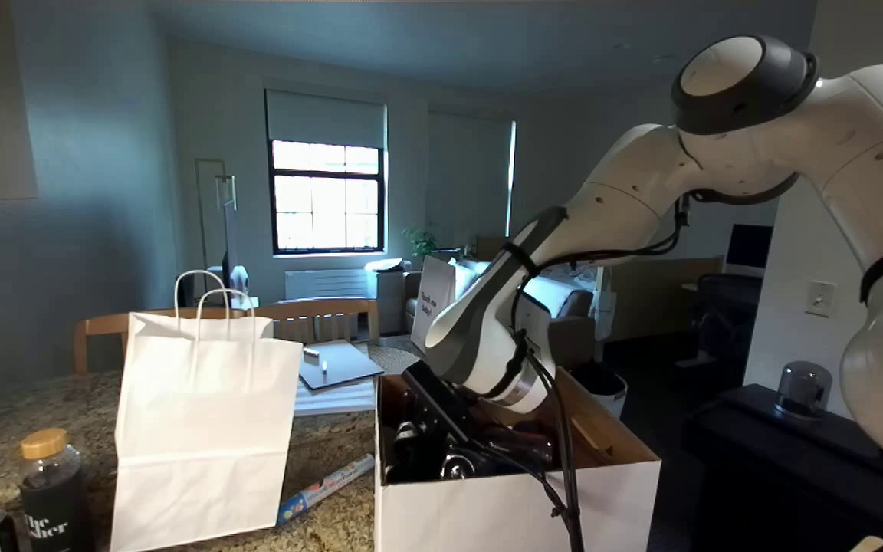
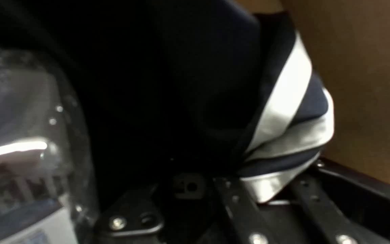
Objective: Take the jacket out of the box
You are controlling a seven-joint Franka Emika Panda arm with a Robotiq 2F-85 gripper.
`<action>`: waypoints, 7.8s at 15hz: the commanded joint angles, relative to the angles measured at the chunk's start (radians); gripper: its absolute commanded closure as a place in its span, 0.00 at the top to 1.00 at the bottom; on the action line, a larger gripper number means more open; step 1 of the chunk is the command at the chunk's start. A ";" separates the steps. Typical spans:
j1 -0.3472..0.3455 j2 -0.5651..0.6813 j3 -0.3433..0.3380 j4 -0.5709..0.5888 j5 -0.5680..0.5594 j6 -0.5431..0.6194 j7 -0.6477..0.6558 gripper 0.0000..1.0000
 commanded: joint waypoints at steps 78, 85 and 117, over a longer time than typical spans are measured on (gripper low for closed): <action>-0.751 -1.100 0.681 -0.040 1.142 -0.034 -1.454 0.05; -0.339 -1.220 0.314 0.018 1.171 -0.211 -1.494 0.05; 0.172 -1.363 -0.364 -0.173 0.006 -0.946 -0.588 0.05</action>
